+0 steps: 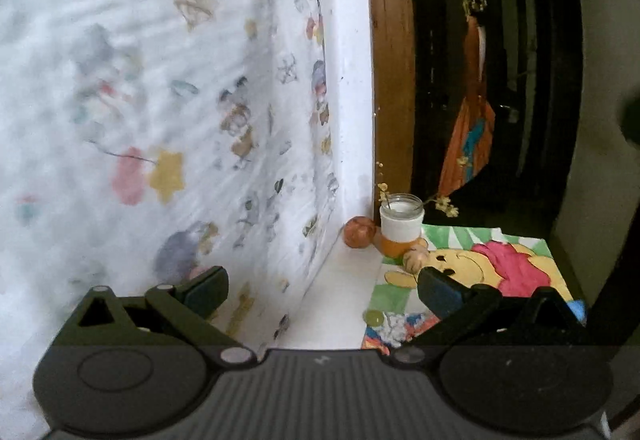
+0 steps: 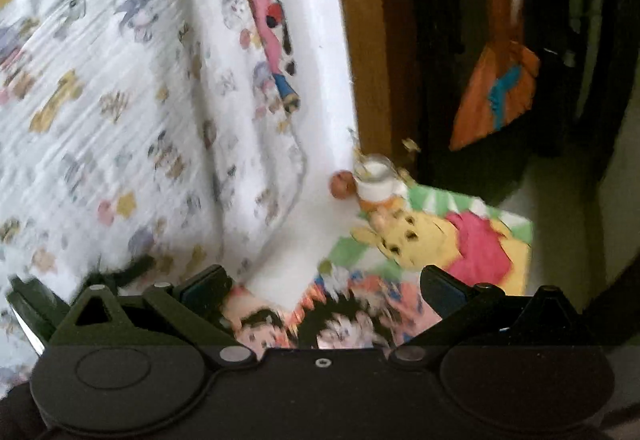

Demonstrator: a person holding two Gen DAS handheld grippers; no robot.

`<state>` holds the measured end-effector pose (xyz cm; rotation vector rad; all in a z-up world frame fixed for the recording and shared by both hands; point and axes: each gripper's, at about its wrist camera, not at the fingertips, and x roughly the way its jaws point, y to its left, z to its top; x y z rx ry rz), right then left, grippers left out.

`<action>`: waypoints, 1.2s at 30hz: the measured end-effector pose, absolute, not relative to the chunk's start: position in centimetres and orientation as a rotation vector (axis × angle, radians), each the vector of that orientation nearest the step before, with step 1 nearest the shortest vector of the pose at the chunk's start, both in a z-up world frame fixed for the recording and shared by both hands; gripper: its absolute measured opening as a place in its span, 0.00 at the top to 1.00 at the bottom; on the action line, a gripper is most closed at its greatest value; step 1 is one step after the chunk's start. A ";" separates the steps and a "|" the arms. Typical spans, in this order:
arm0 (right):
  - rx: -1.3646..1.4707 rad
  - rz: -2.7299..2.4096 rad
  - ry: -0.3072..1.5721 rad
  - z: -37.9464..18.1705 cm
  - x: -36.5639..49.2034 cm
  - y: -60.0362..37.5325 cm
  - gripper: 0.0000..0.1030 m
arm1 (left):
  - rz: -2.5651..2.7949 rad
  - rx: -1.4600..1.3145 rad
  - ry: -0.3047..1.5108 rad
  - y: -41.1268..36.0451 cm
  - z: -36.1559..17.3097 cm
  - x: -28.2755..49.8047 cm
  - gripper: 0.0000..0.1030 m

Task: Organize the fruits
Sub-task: 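Move both tools back toward the fruits beside the white-and-orange jar, then grasp a green grape with the left tool while the right tool grasps the pale speckled fruit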

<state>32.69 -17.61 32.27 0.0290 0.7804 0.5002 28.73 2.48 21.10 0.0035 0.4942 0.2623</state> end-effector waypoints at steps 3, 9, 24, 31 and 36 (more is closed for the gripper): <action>0.036 0.560 0.765 30.1 36.6 -17.3 0.00 | 0.235 -0.062 0.515 3.2 18.4 31.3 0.00; 0.003 0.640 0.720 22.6 44.0 -16.9 0.00 | 0.217 -0.199 0.538 4.5 10.4 34.7 0.00; -0.104 0.814 0.715 2.6 58.7 -14.4 0.00 | 0.332 -0.304 0.590 3.4 -1.5 42.9 0.00; -0.129 0.820 0.710 -0.8 62.5 -13.5 0.01 | 0.286 -0.336 0.565 3.7 -2.0 43.9 0.01; -0.098 0.845 0.720 -1.8 64.2 -12.9 0.05 | 0.286 -0.366 0.565 4.2 -2.1 44.1 0.12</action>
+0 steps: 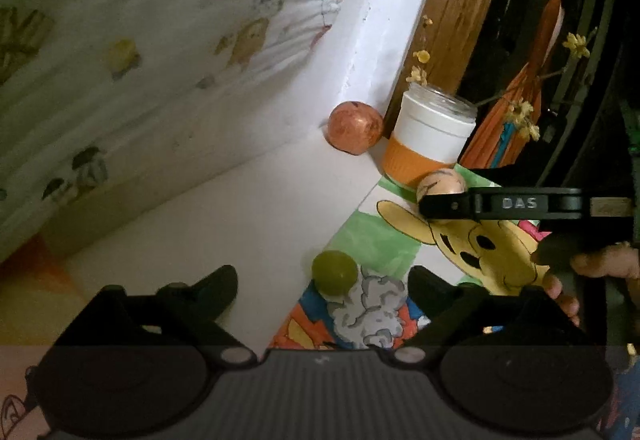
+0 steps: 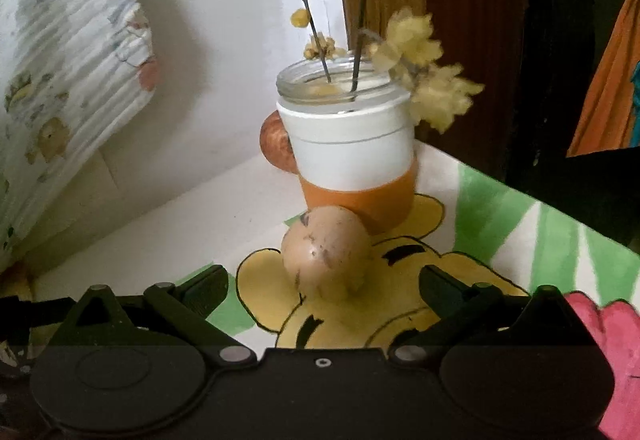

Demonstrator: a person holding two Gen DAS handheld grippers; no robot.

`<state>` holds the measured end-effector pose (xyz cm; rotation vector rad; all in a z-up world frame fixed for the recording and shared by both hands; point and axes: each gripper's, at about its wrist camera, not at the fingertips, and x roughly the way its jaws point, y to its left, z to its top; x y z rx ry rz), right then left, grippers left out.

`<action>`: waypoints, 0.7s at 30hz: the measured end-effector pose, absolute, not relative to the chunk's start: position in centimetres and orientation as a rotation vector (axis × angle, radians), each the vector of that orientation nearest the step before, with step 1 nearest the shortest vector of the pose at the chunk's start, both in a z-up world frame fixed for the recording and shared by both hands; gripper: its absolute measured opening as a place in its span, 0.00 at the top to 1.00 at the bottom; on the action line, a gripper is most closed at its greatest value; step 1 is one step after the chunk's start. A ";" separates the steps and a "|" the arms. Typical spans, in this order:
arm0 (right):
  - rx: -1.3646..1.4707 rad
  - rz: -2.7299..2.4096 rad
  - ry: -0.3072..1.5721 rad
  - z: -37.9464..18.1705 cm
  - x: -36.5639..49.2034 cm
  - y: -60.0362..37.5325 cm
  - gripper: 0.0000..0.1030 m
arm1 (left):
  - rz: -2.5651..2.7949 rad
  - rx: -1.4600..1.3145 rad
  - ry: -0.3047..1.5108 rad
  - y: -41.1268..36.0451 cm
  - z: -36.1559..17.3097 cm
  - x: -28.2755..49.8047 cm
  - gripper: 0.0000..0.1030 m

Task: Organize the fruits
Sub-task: 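Grasp a green grape with the left tool while the right tool grasps the pale speckled fruit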

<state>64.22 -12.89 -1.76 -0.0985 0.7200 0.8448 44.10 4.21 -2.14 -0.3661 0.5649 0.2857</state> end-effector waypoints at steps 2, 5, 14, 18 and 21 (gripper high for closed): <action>-0.100 0.852 0.733 -2.1 64.6 -12.3 0.08 | 0.279 -0.375 0.562 4.3 -2.1 44.0 0.15; -0.123 0.873 0.729 -2.4 64.8 -11.5 0.16 | 0.273 -0.383 0.555 4.4 -2.1 43.9 0.22; -0.128 0.894 0.715 -2.7 64.9 -10.5 0.27 | 0.227 -0.402 0.559 4.6 -2.2 44.2 0.45; -0.119 0.910 0.702 -2.9 64.7 -10.5 0.31 | 0.215 -0.428 0.554 4.9 -2.3 44.1 0.53; -0.125 0.909 0.692 -2.9 64.7 -10.3 0.36 | 0.208 -0.442 0.555 5.1 -2.4 44.2 0.61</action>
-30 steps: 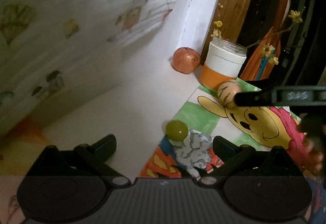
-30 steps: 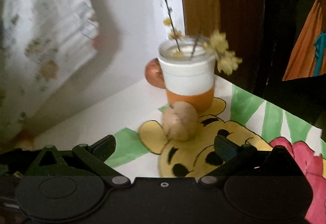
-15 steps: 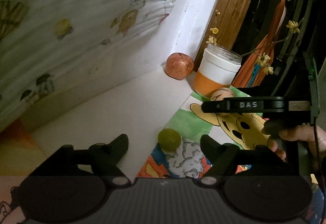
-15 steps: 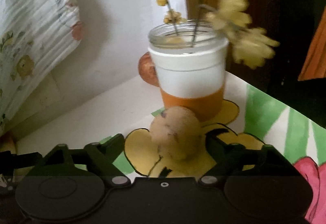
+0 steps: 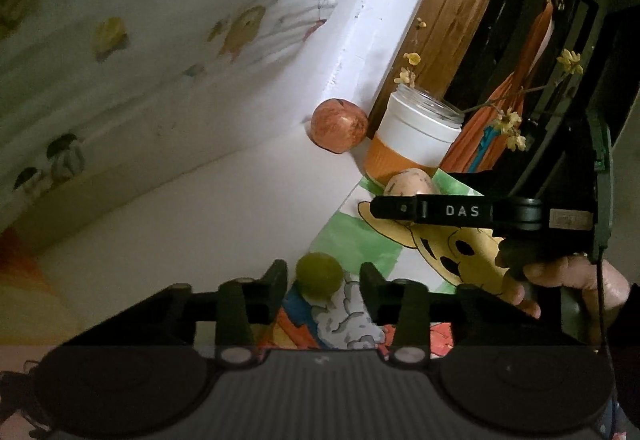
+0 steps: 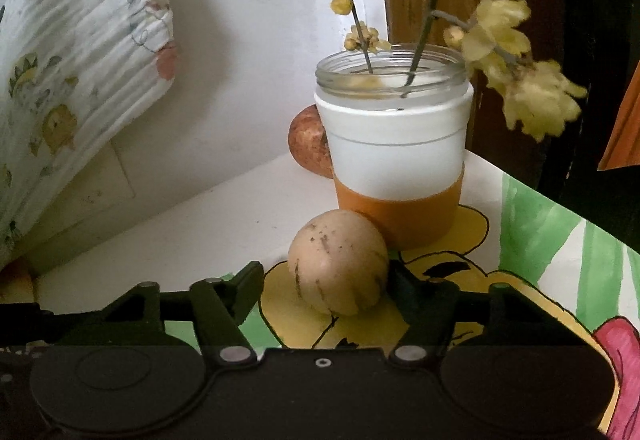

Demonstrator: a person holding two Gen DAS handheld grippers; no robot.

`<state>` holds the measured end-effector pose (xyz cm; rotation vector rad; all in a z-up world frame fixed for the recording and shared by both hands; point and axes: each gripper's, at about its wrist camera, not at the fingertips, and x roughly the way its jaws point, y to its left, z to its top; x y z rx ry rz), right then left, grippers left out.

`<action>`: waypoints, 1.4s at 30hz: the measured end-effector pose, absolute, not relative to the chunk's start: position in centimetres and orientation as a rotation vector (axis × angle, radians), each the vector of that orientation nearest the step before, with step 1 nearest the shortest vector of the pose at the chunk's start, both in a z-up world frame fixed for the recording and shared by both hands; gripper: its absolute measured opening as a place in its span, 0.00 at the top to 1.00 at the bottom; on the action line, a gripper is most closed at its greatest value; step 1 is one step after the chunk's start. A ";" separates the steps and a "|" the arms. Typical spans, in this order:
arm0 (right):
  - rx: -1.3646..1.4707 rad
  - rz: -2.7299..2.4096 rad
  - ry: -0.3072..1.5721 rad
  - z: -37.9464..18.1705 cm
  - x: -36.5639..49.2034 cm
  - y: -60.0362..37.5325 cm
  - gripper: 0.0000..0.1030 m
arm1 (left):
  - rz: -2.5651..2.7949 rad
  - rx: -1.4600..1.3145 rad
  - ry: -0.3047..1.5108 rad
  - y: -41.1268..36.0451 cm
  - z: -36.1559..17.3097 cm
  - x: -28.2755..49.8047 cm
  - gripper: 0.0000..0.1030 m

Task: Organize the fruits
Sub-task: 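Grasp a green grape with the left tool while the right tool grasps the pale speckled fruit, then lift the green grape and pale speckled fruit off the table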

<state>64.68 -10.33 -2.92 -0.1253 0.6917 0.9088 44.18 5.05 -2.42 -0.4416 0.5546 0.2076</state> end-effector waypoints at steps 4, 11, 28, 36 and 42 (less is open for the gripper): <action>-0.124 0.915 0.685 -3.0 64.7 -10.0 0.41 | 0.210 -0.449 0.554 5.1 -2.5 44.1 0.63; -0.165 0.942 0.660 -3.1 63.8 -8.7 0.48 | 0.216 -0.458 0.554 5.2 -2.5 44.0 0.67; -0.193 0.997 0.683 -2.3 61.7 -8.0 0.48 | 0.217 -0.473 0.553 5.5 -2.6 44.0 0.71; -0.208 1.002 0.698 -1.7 60.8 -8.2 0.48 | 0.214 -0.460 0.558 5.5 -2.5 44.1 0.70; -0.203 1.004 0.701 -1.3 60.2 -8.7 0.48 | 0.211 -0.456 0.559 5.5 -2.5 44.2 0.72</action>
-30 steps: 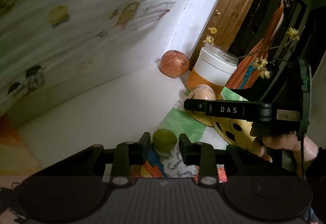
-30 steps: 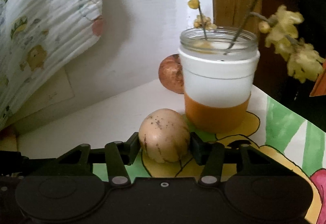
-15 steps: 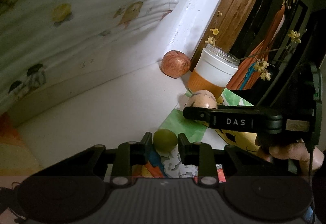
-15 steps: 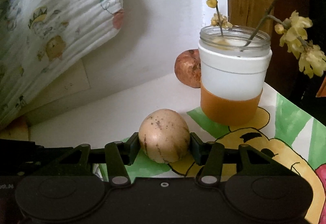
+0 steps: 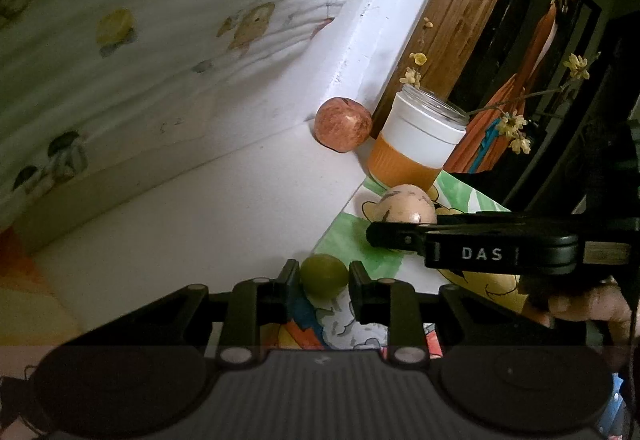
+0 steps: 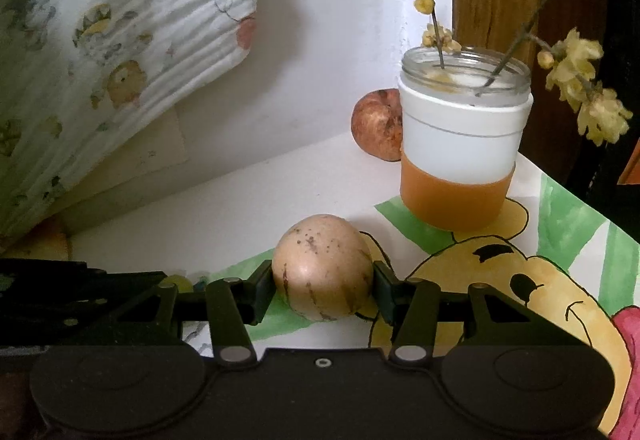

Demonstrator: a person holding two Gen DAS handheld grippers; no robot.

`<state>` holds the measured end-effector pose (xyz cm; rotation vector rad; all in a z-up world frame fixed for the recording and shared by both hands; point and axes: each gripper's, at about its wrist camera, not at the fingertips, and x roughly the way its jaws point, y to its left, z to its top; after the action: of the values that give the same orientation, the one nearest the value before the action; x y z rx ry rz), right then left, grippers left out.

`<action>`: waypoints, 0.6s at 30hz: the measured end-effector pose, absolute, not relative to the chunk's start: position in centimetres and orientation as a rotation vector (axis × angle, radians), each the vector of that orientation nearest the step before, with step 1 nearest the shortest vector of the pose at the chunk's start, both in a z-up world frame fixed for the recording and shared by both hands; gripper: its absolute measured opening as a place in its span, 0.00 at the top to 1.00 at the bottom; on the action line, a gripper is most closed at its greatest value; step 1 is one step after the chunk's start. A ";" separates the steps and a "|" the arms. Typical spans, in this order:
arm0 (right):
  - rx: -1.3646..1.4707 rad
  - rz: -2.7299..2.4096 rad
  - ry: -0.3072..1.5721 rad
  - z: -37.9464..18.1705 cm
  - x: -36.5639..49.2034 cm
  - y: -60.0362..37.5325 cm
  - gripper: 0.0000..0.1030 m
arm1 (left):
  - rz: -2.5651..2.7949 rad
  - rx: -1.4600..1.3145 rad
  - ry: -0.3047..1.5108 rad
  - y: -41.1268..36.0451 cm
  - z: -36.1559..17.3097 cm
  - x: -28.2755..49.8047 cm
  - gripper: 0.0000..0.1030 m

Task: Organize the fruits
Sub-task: 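Lift the green grape and pale speckled fruit off the table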

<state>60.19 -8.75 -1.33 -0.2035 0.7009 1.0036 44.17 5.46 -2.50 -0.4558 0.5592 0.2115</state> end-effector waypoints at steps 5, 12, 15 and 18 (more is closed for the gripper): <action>-0.170 1.004 0.688 0.0 59.4 -9.6 0.48 | 0.210 -0.458 0.560 5.5 -2.5 44.2 0.72; -0.160 0.965 0.684 2.3 57.3 -11.5 0.48 | 0.194 -0.534 0.561 6.3 -2.4 43.9 0.72; -0.144 0.944 0.679 3.2 56.6 -12.2 0.48 | 0.161 -0.566 0.552 6.5 -2.2 43.8 0.72; -0.135 0.934 0.670 4.0 55.6 -12.8 0.48 | 0.126 -0.587 0.538 6.5 -1.8 43.5 0.72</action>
<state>55.56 -12.78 4.04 -0.1348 0.6704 0.9344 43.52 6.46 -1.76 -0.5869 0.5383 0.1264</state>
